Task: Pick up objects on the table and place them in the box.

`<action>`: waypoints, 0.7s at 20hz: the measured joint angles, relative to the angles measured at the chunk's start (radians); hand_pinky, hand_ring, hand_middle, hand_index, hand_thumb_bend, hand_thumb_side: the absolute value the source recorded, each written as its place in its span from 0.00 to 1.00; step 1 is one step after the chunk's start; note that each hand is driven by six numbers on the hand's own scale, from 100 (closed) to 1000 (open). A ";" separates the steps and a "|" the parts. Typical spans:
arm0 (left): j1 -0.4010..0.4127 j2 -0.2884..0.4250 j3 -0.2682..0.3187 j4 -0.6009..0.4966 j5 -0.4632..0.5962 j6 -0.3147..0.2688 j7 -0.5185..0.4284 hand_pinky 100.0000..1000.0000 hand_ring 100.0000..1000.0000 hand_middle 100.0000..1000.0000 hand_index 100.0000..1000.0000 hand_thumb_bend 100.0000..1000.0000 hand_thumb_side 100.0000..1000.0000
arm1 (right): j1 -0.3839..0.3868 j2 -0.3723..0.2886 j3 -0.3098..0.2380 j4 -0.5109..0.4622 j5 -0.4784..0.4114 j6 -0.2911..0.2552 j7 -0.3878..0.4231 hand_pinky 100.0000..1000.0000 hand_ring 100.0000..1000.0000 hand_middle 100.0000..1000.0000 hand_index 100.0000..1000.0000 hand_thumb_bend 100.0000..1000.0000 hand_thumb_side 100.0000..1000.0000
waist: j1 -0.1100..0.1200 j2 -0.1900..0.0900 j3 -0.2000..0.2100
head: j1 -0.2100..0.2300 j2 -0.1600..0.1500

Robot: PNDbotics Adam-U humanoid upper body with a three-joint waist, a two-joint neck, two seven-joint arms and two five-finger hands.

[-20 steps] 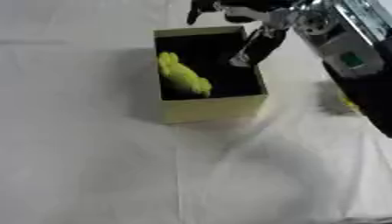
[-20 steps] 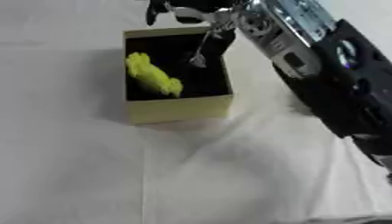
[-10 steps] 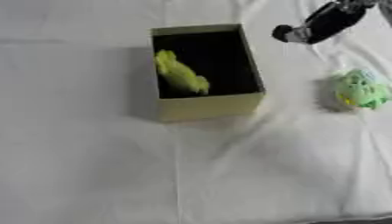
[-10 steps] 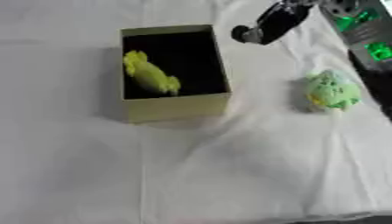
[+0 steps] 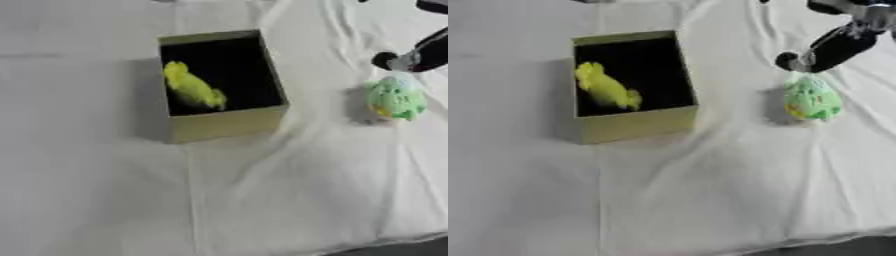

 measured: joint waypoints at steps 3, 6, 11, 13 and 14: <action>0.001 0.008 0.002 0.000 -0.003 0.000 0.000 0.50 0.45 0.57 0.70 0.08 0.71 | 0.033 -0.016 0.005 0.010 -0.004 -0.010 0.010 0.86 0.91 0.86 0.88 0.48 0.31 | 0.001 -0.001 -0.040 | 0.027 0.000; 0.001 0.009 0.002 0.000 -0.005 0.000 0.000 0.50 0.45 0.57 0.70 0.08 0.71 | 0.091 -0.034 -0.001 0.025 -0.005 -0.034 0.025 0.86 0.92 0.86 0.88 0.49 0.32 | 0.010 -0.004 -0.052 | 0.048 0.000; 0.001 0.009 0.002 0.000 -0.005 0.000 0.000 0.50 0.45 0.57 0.70 0.08 0.71 | 0.127 -0.038 -0.014 0.052 -0.004 -0.055 0.037 0.87 0.92 0.87 0.90 0.53 0.32 | 0.012 -0.004 -0.057 | 0.056 0.000; 0.001 0.009 0.002 0.000 -0.005 0.000 0.000 0.50 0.45 0.57 0.70 0.08 0.71 | 0.135 -0.038 -0.017 0.070 0.001 -0.058 0.041 0.87 0.92 0.86 0.90 0.55 0.33 | 0.012 -0.004 -0.057 | 0.056 0.000; 0.001 0.009 0.002 0.000 -0.005 0.000 0.000 0.50 0.45 0.57 0.70 0.08 0.71 | 0.138 -0.038 -0.018 0.080 0.005 -0.059 0.041 0.86 0.92 0.86 0.90 0.55 0.32 | 0.013 -0.004 -0.056 | 0.055 0.000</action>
